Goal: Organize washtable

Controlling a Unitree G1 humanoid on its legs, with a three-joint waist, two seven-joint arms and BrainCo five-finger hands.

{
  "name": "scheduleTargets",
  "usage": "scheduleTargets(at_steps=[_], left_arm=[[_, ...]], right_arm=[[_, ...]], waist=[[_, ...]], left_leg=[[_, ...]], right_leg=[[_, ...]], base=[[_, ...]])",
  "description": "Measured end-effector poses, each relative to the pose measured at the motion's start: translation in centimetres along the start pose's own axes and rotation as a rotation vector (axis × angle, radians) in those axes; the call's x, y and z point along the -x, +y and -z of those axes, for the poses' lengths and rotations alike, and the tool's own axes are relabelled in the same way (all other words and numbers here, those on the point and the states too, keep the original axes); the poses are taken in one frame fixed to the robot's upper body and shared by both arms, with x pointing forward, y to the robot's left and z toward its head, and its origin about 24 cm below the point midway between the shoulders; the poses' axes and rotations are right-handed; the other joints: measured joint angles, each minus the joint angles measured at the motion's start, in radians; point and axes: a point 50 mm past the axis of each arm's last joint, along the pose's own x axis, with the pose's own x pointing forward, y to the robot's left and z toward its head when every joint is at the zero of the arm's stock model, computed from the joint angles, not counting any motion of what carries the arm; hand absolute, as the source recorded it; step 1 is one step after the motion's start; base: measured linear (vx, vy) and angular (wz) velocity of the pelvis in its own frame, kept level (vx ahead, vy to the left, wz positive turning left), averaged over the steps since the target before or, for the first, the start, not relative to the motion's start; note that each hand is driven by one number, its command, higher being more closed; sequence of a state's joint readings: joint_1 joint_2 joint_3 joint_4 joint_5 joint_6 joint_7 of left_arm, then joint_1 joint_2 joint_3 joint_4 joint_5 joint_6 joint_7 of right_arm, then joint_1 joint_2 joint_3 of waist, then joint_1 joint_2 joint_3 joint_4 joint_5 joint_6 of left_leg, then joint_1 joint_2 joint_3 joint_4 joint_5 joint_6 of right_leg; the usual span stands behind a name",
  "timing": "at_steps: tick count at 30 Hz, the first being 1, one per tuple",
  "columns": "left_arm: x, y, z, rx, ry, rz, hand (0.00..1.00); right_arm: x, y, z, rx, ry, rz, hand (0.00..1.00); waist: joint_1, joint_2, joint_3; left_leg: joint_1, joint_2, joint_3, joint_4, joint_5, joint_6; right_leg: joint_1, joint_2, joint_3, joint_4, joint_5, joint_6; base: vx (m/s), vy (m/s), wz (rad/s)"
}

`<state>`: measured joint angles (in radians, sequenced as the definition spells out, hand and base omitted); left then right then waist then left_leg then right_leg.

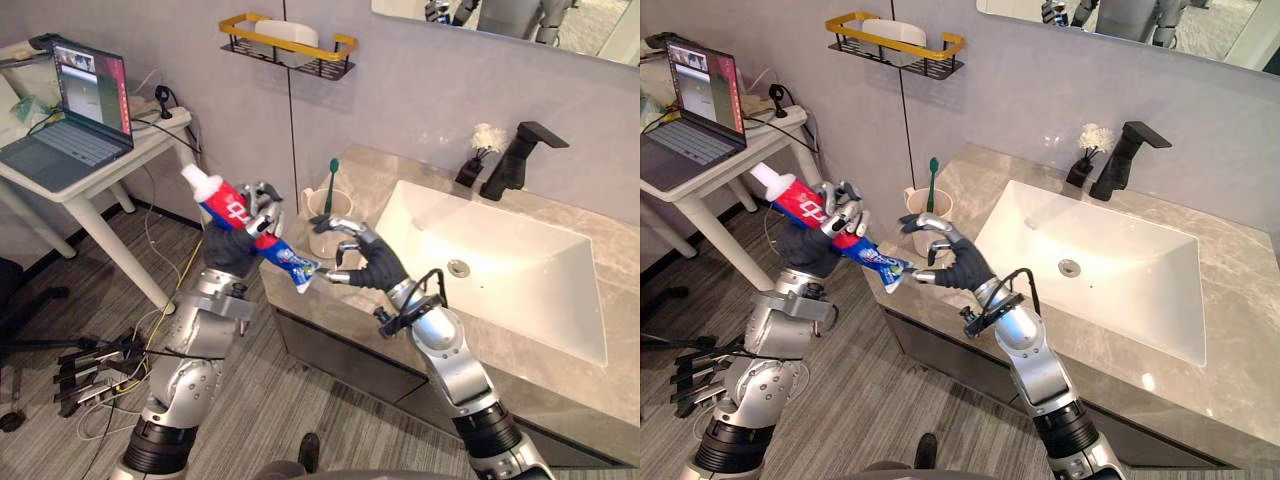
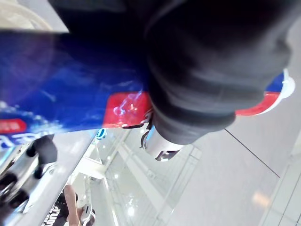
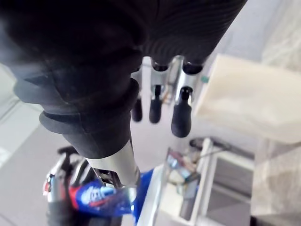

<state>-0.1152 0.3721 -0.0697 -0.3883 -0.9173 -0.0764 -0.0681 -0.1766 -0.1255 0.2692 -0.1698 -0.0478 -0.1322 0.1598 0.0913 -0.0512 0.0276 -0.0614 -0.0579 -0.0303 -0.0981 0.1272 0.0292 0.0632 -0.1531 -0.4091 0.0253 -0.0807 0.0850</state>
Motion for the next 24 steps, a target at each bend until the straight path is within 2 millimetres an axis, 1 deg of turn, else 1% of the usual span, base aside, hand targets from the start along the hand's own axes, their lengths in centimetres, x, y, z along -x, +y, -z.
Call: scheduleTargets(at_steps=[3, 5, 7, 12, 16, 17, 19, 20, 21, 24], left_arm=[[-0.9, 0.3, -1.3, -0.083, -0.04, 0.003, 1.0], [-1.4, 0.3, -2.2, -0.134, -0.073, 0.008, 1.0], [-2.2, -0.1, -2.8, -0.169, -0.106, 0.027, 1.0], [-3.9, 0.0, -3.7, -0.251, -0.158, 0.031, 1.0], [-4.6, 0.1, -4.0, -0.308, -0.176, 0.025, 1.0], [-5.3, 0.2, -4.3, -0.346, -0.187, 0.017, 1.0], [-5.7, 0.4, -4.5, -0.361, -0.199, 0.002, 1.0], [-6.0, 0.5, -4.7, -0.373, -0.208, -0.006, 1.0], [-6.3, 0.8, -4.9, -0.378, -0.218, -0.025, 1.0], [-7.2, 1.7, -4.9, -0.38, -0.214, -0.079, 1.0]], right_arm=[[0.7, -0.8, 0.6, -0.009, 0.035, 0.063, 0.0], [1.0, -0.8, 0.8, -0.014, 0.051, 0.072, 0.0], [1.5, -0.8, 1.2, -0.022, 0.07, 0.085, 0.0], [1.8, -1.4, 1.4, -0.042, 0.084, 0.146, 0.0], [2.3, -1.7, 1.7, -0.045, 0.104, 0.165, 0.0], [2.6, -2.0, 1.9, -0.041, 0.114, 0.183, 0.0], [2.7, -2.3, 1.9, -0.038, 0.116, 0.191, 0.0], [2.7, -2.3, 1.9, -0.036, 0.117, 0.193, 0.0], [2.8, -2.4, 2.0, -0.035, 0.119, 0.199, 0.0], [3.1, -3.2, 2.1, -0.026, 0.127, 0.233, 0.0]], waist=[[-0.007, 0.0, -0.002], [-0.021, 0.003, -0.009], [-0.024, 0.008, -0.024], [-0.025, 0.022, -0.033], [-0.028, 0.024, -0.034], [-0.03, 0.024, -0.034], [-0.036, 0.024, -0.034], [-0.046, 0.024, -0.034], [-0.05, 0.024, -0.034], [-0.052, 0.024, -0.034]], left_leg=[[0.001, 0.005, 0.007, 0.0, -0.002, -0.003], [0.0, 0.007, 0.007, 0.0, -0.002, -0.004], [0.002, 0.009, 0.01, 0.001, -0.003, -0.005], [0.008, 0.016, 0.022, 0.001, -0.005, -0.008], [0.014, 0.021, 0.032, 0.001, -0.007, -0.011], [0.014, 0.023, 0.033, 0.001, -0.007, -0.011], [0.014, 0.023, 0.034, 0.001, -0.007, -0.011], [0.014, 0.024, 0.035, 0.001, -0.007, -0.011], [0.014, 0.024, 0.036, 0.001, -0.007, -0.011], [0.014, 0.028, 0.052, 0.001, -0.009, -0.013]], right_leg=[[0.002, 0.005, 0.001, -0.012, 0.007, -0.002], [0.003, 0.008, 0.002, -0.017, 0.009, -0.004], [0.005, 0.011, 0.004, -0.024, 0.01, -0.004], [0.007, 0.018, 0.017, -0.029, 0.016, -0.003], [0.007, 0.022, 0.028, -0.031, 0.017, -0.003], [0.006, 0.024, 0.029, -0.032, 0.018, -0.004], [0.006, 0.025, 0.03, -0.033, 0.018, -0.005], [0.006, 0.025, 0.03, -0.034, 0.019, -0.006], [0.006, 0.026, 0.032, -0.034, 0.019, -0.006], [-0.001, 0.028, 0.051, -0.038, 0.025, -0.008]], base=[[0.0, -0.016, -0.09], [0.0, 0.0, 0.0], [0.04, -0.017, -0.05], [0.02, -0.021, -0.09], [0.02, -0.02, -0.1], [0.0, 0.0, 0.0], [0.0, 0.0, 0.0], [0.0, 0.0, 0.0], [0.01, -0.005, -0.07], [0.0, -0.002, -0.15]])
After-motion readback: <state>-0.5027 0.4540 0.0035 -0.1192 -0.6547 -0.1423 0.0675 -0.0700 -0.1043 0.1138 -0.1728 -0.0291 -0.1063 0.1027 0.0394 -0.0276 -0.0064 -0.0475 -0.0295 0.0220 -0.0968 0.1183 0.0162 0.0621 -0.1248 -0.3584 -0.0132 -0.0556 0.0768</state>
